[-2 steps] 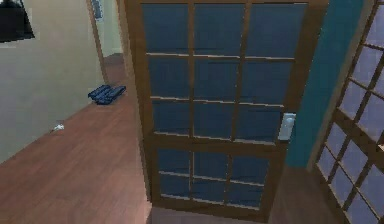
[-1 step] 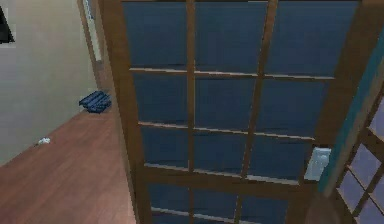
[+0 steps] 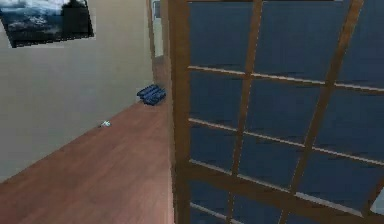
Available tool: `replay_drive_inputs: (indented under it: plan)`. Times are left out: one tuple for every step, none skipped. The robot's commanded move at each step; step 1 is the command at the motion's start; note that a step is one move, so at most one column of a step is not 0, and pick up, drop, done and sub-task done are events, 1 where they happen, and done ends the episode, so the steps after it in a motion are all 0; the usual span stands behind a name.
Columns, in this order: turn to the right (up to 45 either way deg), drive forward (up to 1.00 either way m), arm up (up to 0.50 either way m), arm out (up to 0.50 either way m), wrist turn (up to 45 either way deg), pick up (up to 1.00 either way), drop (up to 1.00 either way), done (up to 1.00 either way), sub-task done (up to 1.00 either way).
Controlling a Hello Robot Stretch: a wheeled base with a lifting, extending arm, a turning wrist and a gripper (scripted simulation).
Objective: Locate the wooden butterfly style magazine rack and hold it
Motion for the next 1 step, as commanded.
replay_drive_inputs:
  plan:
    - [0.0, 0.50, 0.00, 0.00, 0.0, 0.00, 0.00, 0.00, 0.00]
